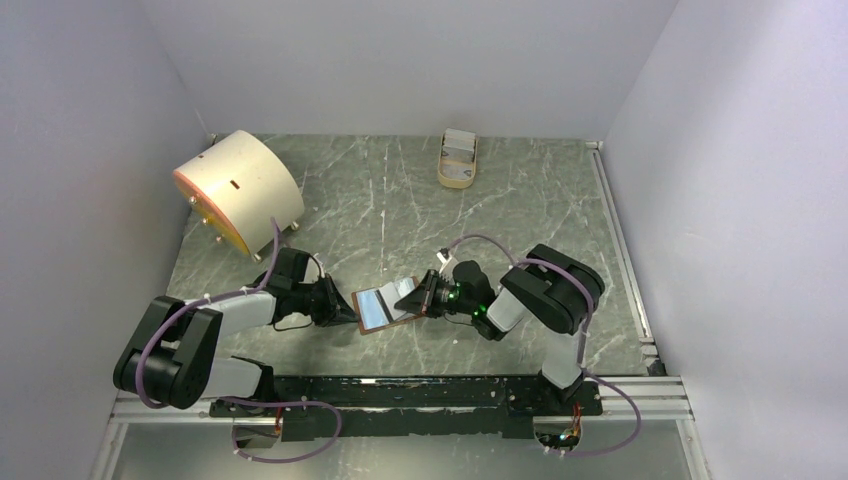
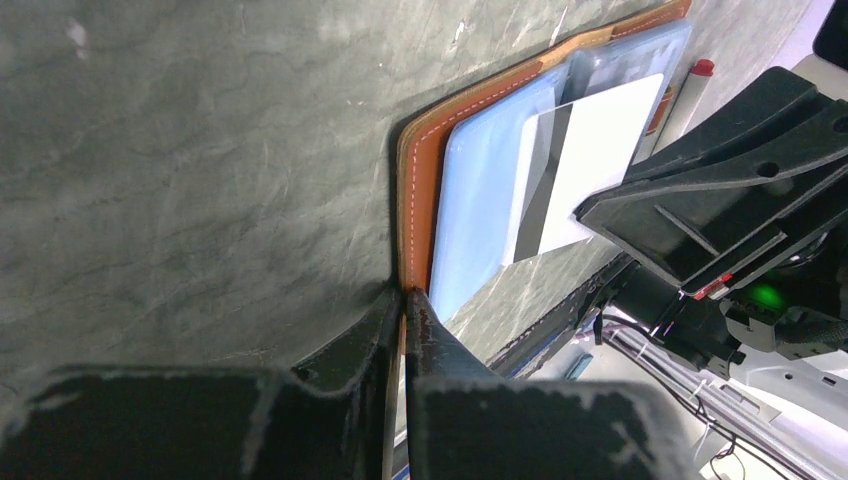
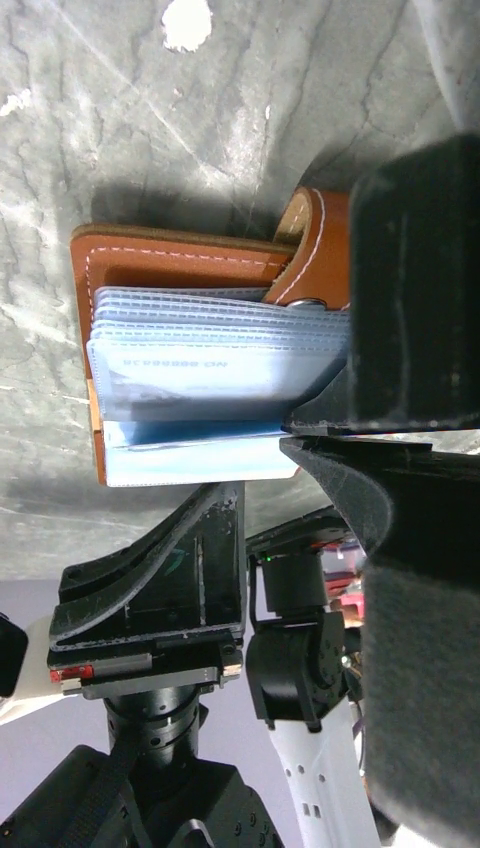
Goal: Put the credit cards into the card holder
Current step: Insert the credit card into the card holder.
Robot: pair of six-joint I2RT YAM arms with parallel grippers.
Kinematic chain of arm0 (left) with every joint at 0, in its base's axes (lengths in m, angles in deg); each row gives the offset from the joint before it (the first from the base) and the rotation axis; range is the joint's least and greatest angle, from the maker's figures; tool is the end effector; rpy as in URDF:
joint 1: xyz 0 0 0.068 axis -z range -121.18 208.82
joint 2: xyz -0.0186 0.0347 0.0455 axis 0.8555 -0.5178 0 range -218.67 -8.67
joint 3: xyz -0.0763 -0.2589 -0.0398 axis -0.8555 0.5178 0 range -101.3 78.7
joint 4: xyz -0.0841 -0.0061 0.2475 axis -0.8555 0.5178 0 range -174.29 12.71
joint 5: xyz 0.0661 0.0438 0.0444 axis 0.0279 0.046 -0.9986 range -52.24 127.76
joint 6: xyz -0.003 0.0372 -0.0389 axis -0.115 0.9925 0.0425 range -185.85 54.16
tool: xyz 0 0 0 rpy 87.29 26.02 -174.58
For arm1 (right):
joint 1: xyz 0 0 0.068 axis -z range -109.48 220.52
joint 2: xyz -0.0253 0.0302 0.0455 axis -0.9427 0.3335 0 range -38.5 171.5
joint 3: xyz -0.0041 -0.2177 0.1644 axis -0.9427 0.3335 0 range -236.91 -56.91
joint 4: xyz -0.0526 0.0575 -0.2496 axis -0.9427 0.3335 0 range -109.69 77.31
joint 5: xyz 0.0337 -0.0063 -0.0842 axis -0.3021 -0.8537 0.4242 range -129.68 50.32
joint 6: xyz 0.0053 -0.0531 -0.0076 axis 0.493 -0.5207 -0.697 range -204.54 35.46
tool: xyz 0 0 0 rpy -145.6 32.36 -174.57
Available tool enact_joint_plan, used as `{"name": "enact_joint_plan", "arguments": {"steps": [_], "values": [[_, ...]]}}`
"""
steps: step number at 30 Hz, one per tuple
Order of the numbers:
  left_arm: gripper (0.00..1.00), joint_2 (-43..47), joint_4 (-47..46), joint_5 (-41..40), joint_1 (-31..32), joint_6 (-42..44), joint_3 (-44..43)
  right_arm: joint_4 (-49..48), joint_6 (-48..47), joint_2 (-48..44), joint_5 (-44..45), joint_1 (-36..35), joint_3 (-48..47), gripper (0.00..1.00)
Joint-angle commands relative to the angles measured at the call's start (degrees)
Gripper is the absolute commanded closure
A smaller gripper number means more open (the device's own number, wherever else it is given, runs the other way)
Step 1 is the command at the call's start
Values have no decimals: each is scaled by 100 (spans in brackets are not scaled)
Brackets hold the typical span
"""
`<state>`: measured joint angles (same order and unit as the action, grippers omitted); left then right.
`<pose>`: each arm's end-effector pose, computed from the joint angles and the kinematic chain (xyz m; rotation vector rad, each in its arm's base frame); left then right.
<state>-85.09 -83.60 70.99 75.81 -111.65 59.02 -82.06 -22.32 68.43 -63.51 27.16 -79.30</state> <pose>0.1842 -0.0767 0.1108 -0.4504 2.7140 -1.1154 0.1927 0.2018 0.0877 0.0545 2.2994 1.5103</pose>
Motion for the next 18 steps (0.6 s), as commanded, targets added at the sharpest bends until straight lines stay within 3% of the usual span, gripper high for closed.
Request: {"name": "enact_joint_plan", "arguments": {"steps": [1,8,18], "values": [[91,-62,-71,-26,-46,101,55,-647,272,279,-73,-83,41,93],[91,12,-68,-8,-40,83,104,-1252,614,495,179,-94,121,93],[91,97,-149,92,-44,-3,190,-1206,649,495,380,-125,112,96]]}}
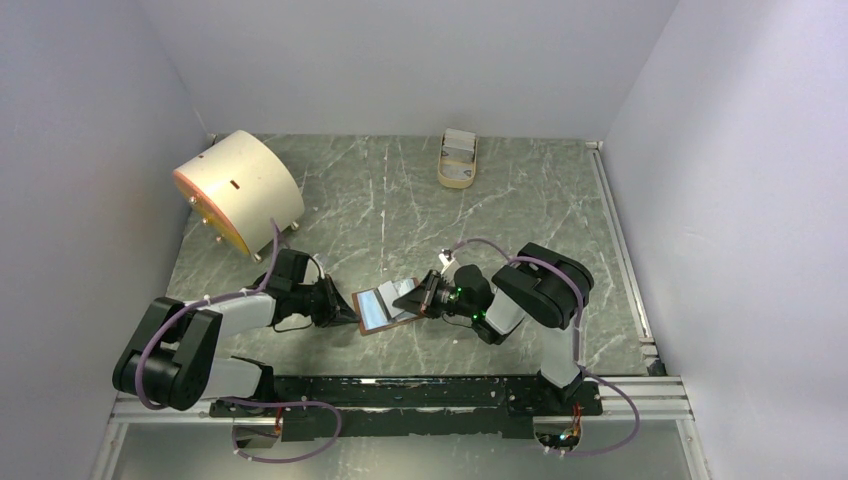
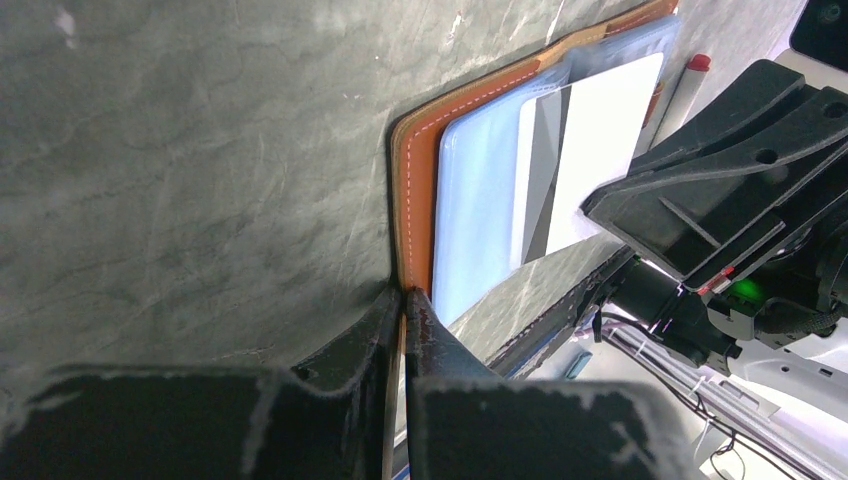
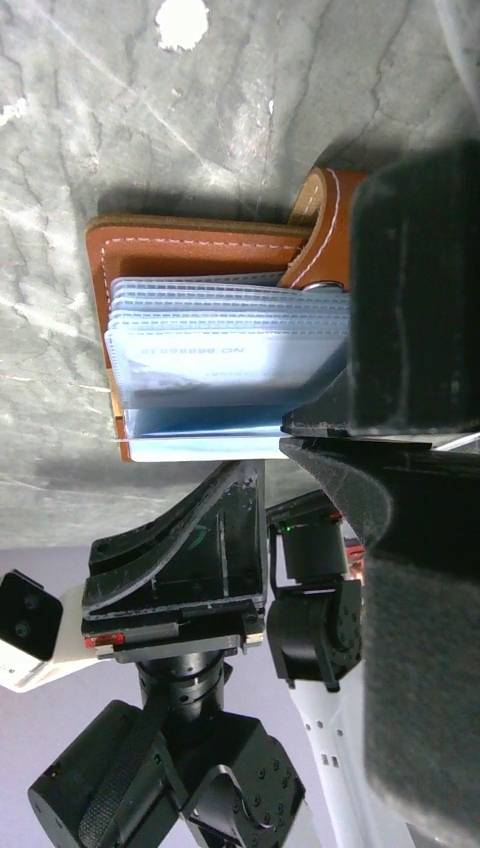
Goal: Put the credit cards into the card holder
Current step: Insert the credit card into the card holder.
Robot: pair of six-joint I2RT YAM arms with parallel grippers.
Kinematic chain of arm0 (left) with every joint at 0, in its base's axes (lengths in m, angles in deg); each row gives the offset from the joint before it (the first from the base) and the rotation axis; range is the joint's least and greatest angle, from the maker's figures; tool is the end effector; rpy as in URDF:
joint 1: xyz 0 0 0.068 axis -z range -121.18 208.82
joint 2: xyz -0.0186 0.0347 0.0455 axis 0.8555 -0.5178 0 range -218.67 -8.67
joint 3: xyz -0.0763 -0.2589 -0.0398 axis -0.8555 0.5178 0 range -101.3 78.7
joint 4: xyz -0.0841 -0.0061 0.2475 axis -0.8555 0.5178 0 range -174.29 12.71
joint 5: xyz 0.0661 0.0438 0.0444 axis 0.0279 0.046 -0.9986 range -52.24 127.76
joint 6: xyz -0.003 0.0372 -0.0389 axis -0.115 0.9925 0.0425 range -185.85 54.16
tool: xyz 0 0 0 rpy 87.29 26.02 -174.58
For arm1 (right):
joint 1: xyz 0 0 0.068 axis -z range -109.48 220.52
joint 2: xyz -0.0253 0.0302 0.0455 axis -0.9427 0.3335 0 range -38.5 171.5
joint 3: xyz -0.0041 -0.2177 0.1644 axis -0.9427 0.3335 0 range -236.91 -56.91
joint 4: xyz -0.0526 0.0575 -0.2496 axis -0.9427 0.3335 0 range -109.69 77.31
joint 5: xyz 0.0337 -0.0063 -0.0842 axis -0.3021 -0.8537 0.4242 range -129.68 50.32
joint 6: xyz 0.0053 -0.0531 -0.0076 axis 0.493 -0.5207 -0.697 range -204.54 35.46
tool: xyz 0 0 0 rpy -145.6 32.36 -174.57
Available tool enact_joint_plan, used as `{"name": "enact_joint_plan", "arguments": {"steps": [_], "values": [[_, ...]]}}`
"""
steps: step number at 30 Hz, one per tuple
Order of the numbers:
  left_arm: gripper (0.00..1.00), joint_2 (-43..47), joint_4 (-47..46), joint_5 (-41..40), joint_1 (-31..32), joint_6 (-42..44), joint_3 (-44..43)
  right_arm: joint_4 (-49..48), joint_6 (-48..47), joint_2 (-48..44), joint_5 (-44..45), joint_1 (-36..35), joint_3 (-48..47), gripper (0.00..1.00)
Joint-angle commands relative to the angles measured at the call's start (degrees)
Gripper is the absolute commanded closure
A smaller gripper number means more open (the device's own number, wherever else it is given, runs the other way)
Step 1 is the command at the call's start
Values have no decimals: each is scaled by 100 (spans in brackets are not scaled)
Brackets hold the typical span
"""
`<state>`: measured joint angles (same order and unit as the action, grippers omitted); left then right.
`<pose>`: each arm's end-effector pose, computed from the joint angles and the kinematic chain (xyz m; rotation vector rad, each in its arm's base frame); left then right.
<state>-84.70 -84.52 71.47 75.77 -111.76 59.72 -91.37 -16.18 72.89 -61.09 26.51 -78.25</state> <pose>0.1824 -0.0762 0.1101 -0.4440 2.7049 -1.1301 0.1908 0.2024 0.0805 0.1733 2.2473 1.5742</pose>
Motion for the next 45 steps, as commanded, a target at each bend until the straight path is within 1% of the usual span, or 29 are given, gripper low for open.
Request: {"name": "enact_joint_plan", "arguments": {"steps": [1,3,5,7,10,12,14,16,20,27,32,37,39,45], "values": [[91,49,-56,53,-37,-1,116,-276,37,49,139,-79,-5,96],[91,49,-60,81,-36,2,106,-230,19,49,166,-134,-19,91],[91,63,-42,49,-35,11,89,43,-94,-23,203,-176,-23,81],[91,83,-8,22,-36,27,82,783,-321,-276,272,-182,-80,72],[91,61,-14,35,-34,38,80,2221,-851,-922,595,-181,-246,60],[91,39,-22,44,-40,47,71,3099,-1143,-1206,728,-179,-426,55],[91,11,-37,41,-34,55,66,3681,-1362,-1381,831,-175,-594,54],[91,1,-9,46,-34,67,49,4065,-1508,-1467,917,-174,-705,53],[91,44,69,-7,-34,107,11,4459,-1726,-1556,1008,-176,-841,53],[91,47,14,22,-36,56,33,4539,-1791,-1612,889,-259,-990,60],[91,66,2,30,-34,47,35,4496,-1662,-1529,980,-476,-935,59],[91,90,65,19,-39,72,1,4700,-1696,-1515,1154,-592,-1024,58],[91,97,64,21,-34,61,-4,5032,-1819,-1526,1300,-625,-1172,57],[91,85,24,92,-34,58,-18,6484,-2554,-1648,1837,-636,-1730,53]]}}
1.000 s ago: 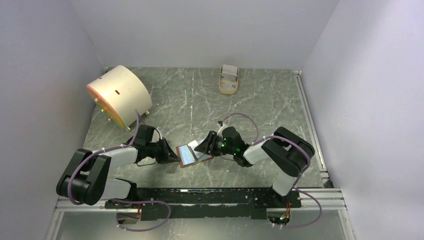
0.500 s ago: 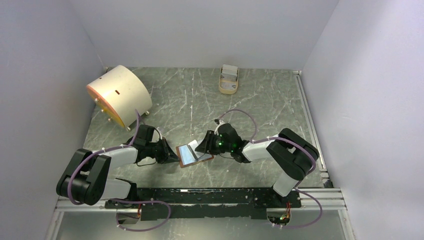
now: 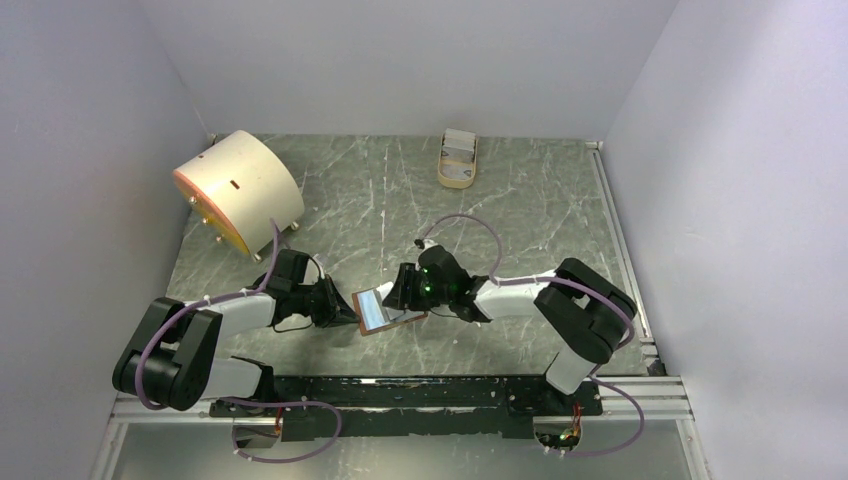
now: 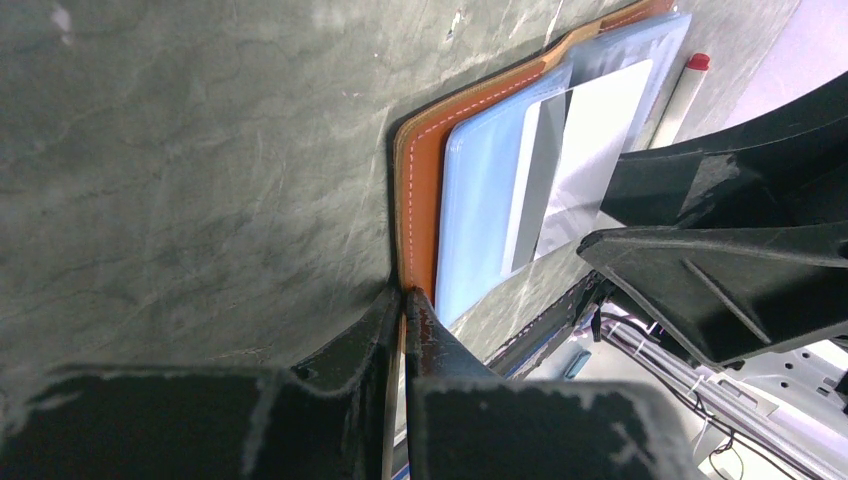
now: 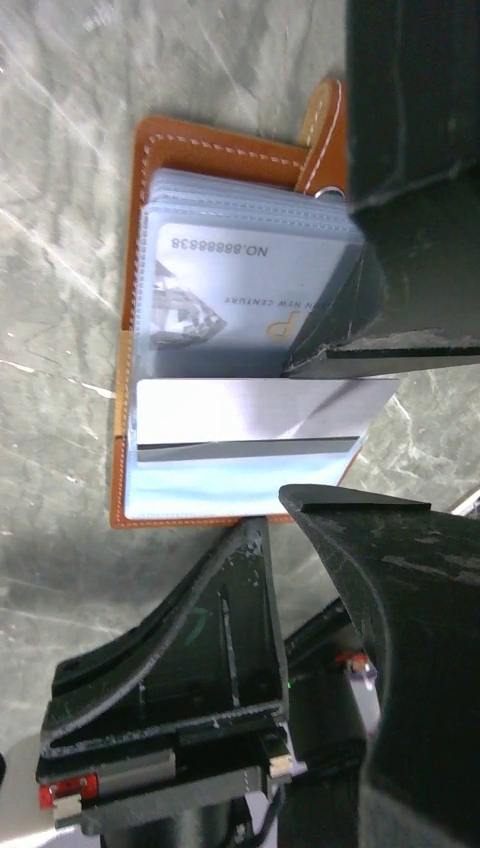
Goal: Put the credit cards into the card holder
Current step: Insert the credit card into the card holder.
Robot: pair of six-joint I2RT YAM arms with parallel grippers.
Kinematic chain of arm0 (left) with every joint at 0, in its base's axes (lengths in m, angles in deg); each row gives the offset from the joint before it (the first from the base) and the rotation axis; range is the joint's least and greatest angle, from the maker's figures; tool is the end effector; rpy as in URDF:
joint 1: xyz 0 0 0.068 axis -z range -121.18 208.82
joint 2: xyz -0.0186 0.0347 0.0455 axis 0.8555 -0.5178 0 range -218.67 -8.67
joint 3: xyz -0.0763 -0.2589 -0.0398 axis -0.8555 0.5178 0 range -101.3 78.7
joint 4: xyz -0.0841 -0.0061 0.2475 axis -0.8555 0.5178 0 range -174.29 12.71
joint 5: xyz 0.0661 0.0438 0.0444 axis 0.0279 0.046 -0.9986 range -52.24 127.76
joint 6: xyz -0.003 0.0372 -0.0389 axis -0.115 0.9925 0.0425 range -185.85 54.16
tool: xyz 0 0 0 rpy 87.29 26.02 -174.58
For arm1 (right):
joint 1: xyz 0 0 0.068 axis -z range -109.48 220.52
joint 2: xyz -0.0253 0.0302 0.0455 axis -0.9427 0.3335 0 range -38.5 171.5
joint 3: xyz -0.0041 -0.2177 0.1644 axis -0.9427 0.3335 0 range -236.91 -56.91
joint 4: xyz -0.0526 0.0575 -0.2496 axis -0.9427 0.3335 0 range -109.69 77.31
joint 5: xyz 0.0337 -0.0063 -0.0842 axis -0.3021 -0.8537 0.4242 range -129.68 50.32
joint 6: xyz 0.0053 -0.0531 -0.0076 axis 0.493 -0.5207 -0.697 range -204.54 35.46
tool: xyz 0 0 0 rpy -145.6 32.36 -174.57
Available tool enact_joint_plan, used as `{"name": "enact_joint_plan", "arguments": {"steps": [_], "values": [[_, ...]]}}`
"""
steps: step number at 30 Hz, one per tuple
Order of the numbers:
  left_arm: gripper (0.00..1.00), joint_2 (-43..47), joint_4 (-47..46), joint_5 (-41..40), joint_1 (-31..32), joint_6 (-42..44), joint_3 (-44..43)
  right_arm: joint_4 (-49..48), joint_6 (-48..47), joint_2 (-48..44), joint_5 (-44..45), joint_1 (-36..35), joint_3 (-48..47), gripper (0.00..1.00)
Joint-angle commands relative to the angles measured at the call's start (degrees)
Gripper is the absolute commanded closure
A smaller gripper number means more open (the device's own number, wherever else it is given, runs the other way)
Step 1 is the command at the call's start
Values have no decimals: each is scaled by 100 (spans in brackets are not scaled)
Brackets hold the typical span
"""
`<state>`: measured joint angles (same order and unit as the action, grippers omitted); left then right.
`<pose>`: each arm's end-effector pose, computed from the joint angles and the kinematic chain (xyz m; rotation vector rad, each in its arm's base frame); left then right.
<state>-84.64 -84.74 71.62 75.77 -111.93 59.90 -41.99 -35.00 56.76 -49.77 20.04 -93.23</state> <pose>0.1819 -0.0762 0.1098 -0.4460 2.7038 -1.1348 0.1922 0.2428 0.1324 -0.1288 2.4511 1.0835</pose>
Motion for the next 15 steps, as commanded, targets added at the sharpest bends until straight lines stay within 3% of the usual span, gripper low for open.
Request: {"name": "enact_joint_plan", "arguments": {"steps": [1,5,15], "values": [[91,55,60,84,-34,100,-57,1725,-776,-66,795,8,-333,52],[91,18,31,113,-38,98,-48,1996,-946,-143,893,7,-530,50],[91,30,-210,261,-34,7,28,1144,-843,255,218,-131,-640,51]]}}
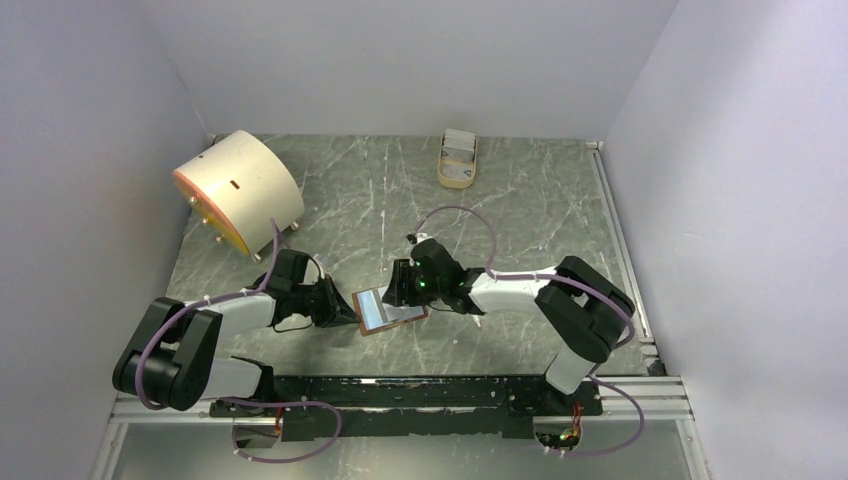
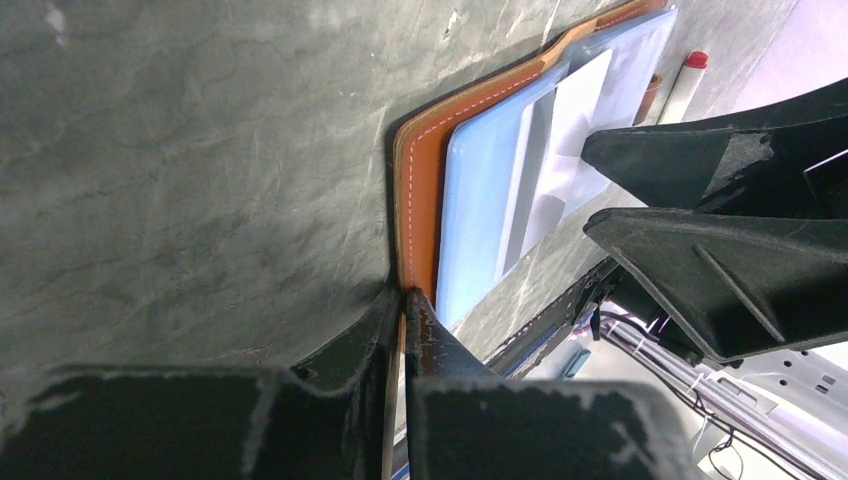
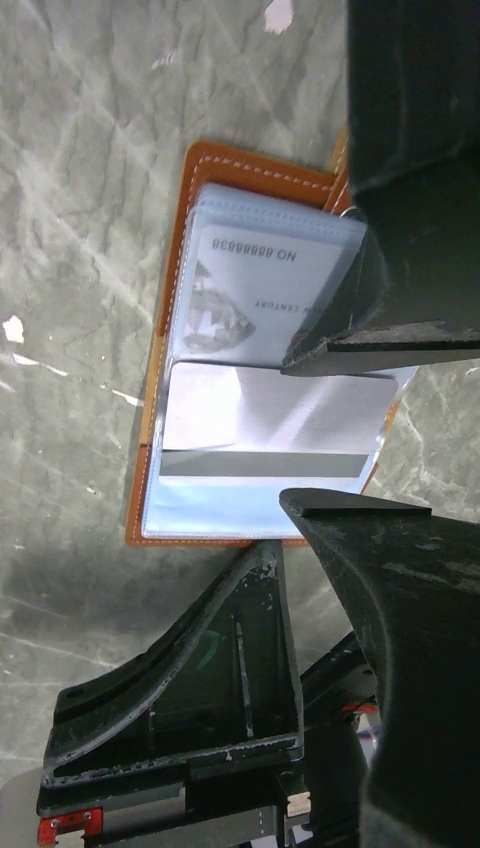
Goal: Put the credit cards into the card holder
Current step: Insert the credit card into the card holder.
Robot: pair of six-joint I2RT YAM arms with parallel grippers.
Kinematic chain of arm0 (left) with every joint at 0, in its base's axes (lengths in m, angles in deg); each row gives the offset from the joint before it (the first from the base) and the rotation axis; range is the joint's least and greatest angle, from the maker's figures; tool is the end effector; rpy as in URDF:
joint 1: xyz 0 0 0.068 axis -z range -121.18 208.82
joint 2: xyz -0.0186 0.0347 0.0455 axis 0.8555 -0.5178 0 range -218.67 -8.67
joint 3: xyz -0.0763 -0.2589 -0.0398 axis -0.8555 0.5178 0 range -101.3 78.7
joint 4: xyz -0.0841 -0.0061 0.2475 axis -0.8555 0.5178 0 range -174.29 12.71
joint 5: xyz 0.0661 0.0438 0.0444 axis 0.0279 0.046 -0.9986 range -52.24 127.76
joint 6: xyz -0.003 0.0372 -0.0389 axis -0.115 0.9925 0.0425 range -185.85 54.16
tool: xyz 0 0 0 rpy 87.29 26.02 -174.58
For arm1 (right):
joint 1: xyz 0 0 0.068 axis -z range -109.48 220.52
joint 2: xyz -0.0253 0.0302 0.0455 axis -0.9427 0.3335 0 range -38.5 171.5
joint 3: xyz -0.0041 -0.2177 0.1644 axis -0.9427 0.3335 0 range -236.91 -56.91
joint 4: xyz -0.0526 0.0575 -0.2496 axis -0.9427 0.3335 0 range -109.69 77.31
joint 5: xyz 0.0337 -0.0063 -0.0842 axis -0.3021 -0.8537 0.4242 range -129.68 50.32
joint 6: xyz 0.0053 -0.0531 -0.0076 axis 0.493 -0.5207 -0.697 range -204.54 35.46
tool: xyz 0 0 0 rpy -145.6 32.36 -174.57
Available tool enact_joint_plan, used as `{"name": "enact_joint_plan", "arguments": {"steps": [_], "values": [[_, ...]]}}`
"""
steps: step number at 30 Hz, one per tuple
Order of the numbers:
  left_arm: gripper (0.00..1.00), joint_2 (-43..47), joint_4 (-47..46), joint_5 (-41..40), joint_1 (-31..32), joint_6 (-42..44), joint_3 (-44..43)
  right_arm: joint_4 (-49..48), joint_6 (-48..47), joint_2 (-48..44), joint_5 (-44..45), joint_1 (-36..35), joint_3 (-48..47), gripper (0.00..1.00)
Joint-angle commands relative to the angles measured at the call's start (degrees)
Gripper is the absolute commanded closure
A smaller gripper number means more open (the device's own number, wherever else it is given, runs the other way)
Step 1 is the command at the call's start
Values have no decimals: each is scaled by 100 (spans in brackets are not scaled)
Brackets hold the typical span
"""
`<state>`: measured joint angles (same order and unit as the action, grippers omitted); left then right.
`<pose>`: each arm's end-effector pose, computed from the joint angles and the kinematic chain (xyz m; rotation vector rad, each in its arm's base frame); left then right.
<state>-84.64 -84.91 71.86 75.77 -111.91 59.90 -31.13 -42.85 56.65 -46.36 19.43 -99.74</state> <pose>0.1821 -0.0763 0.1100 -0.4419 2.7016 -1.1411 0.2001 0.2545 0.1477 -0.2685 2.4610 0.9187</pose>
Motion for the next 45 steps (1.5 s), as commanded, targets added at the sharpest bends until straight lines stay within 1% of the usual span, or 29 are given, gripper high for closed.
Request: {"name": "enact_joint_plan", "arguments": {"steps": [1,9,15,17,23,29,32,34,36,38,40,42,43,45], "values": [[91,41,-210,256,-34,-3,33,-17,-34,293,-201,-87,8,52],[91,232,-324,372,-34,-111,6,-809,338,458,-847,-162,130,56],[91,416,-242,447,-34,-120,-1,-1143,401,448,-998,-165,287,61],[90,460,-226,498,-34,-130,-3,-1087,348,328,-936,-172,332,61],[79,583,-120,696,-37,-141,-115,-923,286,178,-891,-164,336,61],[69,756,-478,966,-34,-384,-29,-1426,632,401,-947,-194,621,62],[64,689,-630,987,-34,-398,-32,-1549,690,277,-856,-217,754,63],[63,526,-696,982,-27,-382,-52,-1510,651,183,-857,-218,764,63],[63,377,-811,1036,-25,-414,-48,-1312,515,63,-863,-224,686,62],[65,313,-732,928,-25,-404,-68,-1204,331,-123,-851,-227,702,61],[73,252,-468,811,-25,-258,-183,-958,107,-356,-712,-217,700,58],[86,180,2,684,-25,-11,-438,-630,-81,-549,-564,-218,666,56],[90,159,282,572,-25,106,-580,-493,-92,-659,-511,-216,656,55],[91,146,811,386,-25,317,-820,-307,-165,-803,-429,-213,669,55]]}}
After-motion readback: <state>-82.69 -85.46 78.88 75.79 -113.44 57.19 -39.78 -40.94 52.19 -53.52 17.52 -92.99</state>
